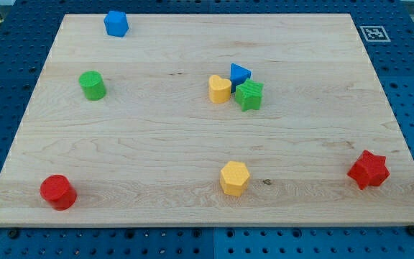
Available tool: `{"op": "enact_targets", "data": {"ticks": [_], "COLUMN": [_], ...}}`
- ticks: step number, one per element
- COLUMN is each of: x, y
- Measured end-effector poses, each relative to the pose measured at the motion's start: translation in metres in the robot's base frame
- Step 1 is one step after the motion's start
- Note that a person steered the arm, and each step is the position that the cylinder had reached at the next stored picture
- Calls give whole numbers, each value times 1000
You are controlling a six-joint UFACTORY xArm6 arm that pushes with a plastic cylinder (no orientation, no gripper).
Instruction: Push the red star towards the center
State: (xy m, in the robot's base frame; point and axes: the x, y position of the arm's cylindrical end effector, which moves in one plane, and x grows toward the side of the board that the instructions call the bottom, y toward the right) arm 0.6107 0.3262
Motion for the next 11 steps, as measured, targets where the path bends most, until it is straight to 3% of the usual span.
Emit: {"op": "enact_targets", "data": {"ticks": [1,7,9,11], "x": [-2,-42,-48,-52], "y": [-47,-108,-92,-112]}}
